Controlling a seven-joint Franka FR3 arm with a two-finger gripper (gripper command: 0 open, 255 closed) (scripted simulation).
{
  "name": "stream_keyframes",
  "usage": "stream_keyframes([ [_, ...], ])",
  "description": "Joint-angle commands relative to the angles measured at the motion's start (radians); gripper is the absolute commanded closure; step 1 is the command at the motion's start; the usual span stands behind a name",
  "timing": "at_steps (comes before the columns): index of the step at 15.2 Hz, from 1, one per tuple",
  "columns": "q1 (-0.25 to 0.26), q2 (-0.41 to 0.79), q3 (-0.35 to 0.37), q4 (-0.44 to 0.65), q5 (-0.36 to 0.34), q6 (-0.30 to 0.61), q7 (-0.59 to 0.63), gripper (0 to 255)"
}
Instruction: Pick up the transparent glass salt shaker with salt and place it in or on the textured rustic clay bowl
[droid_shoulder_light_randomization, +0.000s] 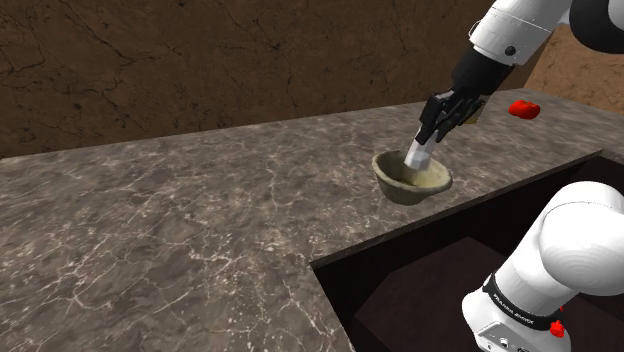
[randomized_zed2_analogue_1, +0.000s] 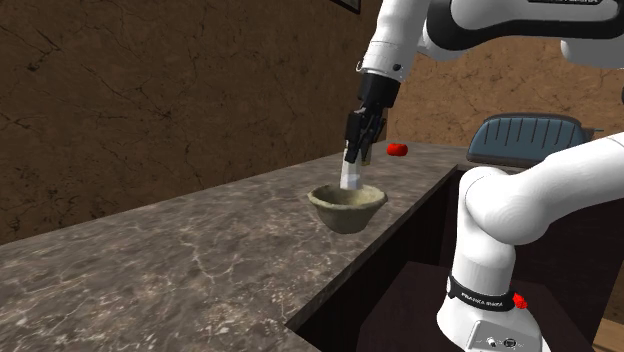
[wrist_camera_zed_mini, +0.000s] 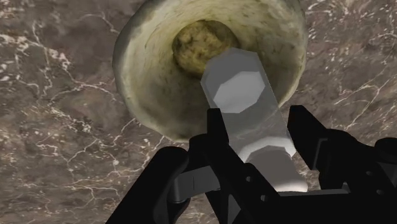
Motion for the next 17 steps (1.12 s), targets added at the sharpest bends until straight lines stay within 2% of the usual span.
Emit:
stream_keyframes([
  [1,0.001,-0.007,0.0,-0.017,0.001,0.011,-0.001,255],
  [8,0.001,-0.007,0.0,-0.017,0.001,0.011,-0.001,255],
  [9,0.001,-0.007,0.0,-0.017,0.001,0.011,-0.001,0],
  [14,0.001,-0.007,0.0,-0.017,0.001,0.011,-0.001,0],
  [17,-0.003,-0.002,-0.013,0.086,-0.01,-0.087,0.001,0],
])
